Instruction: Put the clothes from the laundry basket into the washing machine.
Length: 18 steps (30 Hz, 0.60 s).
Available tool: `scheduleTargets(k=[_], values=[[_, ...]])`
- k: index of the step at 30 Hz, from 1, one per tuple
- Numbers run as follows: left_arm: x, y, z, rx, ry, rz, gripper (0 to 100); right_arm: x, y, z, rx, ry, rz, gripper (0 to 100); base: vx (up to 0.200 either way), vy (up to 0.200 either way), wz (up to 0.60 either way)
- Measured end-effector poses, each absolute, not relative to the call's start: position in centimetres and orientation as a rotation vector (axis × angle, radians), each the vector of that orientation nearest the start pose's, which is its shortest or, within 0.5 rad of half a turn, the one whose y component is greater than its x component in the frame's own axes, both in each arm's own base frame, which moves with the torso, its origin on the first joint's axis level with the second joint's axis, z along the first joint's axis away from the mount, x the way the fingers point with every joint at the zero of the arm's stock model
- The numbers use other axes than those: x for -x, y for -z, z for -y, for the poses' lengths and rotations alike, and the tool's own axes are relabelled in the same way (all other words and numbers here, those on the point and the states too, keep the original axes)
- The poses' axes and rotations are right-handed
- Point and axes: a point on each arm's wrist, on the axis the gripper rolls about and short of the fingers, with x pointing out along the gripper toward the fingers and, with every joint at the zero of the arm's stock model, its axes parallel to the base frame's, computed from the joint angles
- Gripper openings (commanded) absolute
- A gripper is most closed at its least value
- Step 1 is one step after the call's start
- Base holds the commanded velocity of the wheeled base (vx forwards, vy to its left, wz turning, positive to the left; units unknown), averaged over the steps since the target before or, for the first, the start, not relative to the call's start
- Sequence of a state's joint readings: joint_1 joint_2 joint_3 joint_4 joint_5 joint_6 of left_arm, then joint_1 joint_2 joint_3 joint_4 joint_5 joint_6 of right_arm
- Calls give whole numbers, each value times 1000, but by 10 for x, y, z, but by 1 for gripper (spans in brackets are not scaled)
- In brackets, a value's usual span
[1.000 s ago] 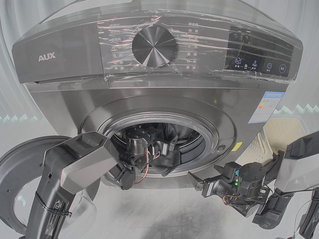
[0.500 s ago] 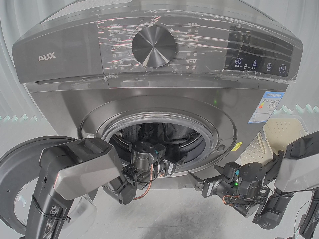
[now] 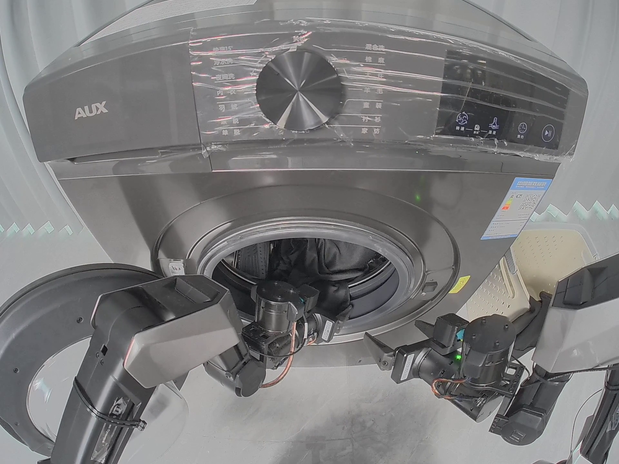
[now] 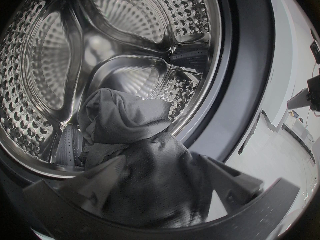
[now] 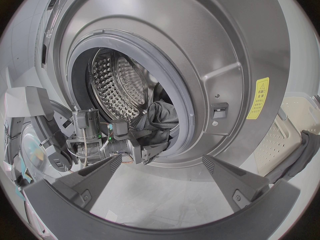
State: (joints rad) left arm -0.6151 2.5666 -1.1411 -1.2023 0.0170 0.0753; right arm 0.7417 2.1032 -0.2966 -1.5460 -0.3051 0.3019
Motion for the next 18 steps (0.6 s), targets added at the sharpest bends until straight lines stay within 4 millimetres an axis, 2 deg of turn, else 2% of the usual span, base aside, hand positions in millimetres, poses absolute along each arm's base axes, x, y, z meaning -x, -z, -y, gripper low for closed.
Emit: scheduleTargets(k=[8, 18], values=[[-375, 18, 261, -129, 594, -153, 0, -213, -45, -186, -165, -395, -290, 100, 0, 0, 0], [-411, -18, 254, -57, 507, 33, 0, -213, -45, -186, -164, -396, -289, 100, 0, 0, 0]])
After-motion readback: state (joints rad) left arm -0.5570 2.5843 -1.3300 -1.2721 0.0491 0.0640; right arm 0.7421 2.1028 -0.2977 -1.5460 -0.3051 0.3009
